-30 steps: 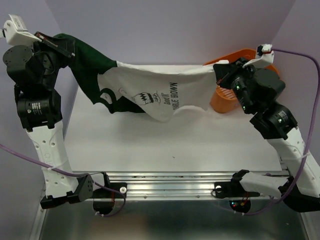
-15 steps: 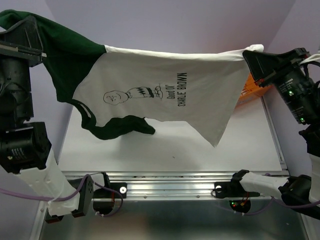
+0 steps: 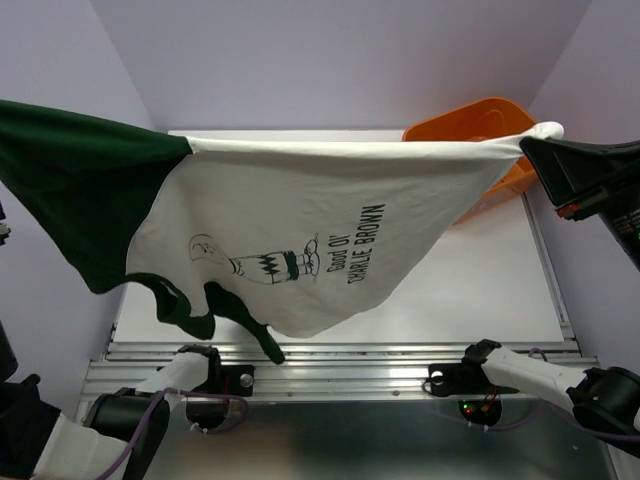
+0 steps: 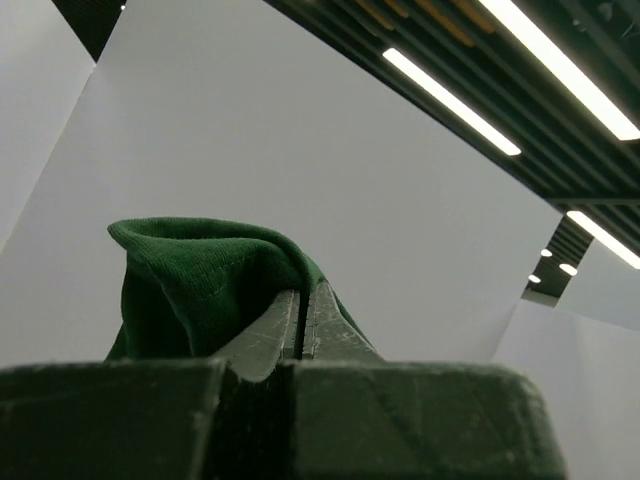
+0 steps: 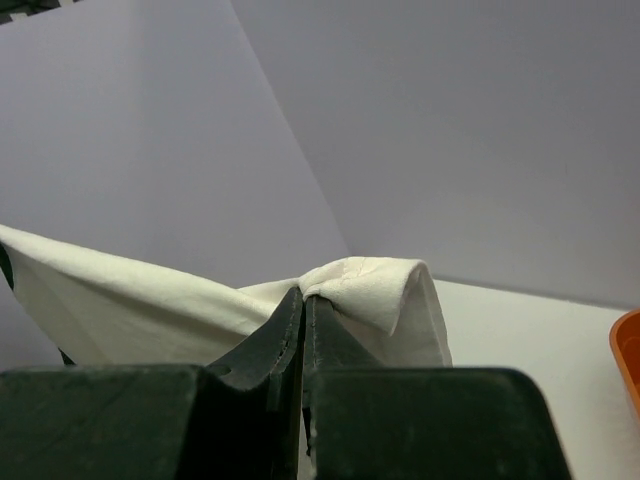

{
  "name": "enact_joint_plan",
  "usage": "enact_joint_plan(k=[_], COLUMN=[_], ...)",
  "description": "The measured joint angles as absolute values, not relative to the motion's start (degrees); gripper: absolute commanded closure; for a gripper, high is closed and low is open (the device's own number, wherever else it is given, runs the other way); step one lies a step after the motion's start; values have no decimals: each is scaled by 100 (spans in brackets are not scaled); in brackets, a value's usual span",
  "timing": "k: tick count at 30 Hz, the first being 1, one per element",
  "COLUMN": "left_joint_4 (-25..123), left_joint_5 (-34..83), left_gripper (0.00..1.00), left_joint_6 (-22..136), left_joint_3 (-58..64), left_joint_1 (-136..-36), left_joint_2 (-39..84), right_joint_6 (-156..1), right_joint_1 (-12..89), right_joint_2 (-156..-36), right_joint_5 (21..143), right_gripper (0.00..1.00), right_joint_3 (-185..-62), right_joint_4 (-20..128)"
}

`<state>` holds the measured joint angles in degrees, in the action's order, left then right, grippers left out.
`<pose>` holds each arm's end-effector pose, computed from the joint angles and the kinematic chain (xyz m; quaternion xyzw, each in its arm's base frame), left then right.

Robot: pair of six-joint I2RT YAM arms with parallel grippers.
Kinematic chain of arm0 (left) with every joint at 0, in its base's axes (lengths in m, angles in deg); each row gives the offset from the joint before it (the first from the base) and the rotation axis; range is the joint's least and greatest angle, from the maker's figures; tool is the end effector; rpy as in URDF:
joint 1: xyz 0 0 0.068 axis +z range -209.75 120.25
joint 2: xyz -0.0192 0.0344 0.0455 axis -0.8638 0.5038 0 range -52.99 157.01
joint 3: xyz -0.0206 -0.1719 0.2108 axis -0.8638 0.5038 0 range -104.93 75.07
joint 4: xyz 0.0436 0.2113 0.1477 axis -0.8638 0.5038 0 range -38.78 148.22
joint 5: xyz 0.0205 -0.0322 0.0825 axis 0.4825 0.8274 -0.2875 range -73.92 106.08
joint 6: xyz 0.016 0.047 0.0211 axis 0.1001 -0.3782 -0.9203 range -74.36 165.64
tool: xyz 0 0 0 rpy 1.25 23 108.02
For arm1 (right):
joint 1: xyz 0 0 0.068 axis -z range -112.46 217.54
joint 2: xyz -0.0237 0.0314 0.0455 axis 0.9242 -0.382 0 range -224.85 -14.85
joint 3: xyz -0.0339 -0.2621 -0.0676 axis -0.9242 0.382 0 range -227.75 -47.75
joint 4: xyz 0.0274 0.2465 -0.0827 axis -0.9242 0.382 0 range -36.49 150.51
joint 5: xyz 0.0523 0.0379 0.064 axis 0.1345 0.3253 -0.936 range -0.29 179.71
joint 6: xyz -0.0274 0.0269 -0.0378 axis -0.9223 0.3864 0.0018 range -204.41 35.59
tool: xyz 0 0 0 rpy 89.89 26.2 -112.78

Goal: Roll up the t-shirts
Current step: Flatten out the T-shirt at the center of the board.

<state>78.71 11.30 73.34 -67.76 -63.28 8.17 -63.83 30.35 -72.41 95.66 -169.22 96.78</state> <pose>-0.0667 0.0071 0.6846 -0.1031 0.2922 -0.2435 0.9190 0.0298 0.0181 0.6214 -0.0398 0.5684 0.3708 0.7333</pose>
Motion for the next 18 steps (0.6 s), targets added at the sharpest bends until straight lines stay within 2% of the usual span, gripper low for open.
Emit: enact_joint_plan(k=[5,11,18], left_joint_4=[7724,7781,7962], left_joint_5=[523,241,-11], left_gripper=[100,100,100], left_joint_6=[6978,6655,6298], left_joint_3=[-6673,-6127,-4907], left_joint_1=[-7093,-7207,-7205], left_joint_2=[682,769,1705], right_joint_6=[-6283,-6043,-5712], right_joint_1=[3033,3033,3033], right_joint_2=[-7009,-6799,-6937], right_joint_5=[9501,9663,10338], right_gripper=[99,99,99], right_joint_3=[-16742,-15774,-14299], right_joint_4=[9671,9805,10430])
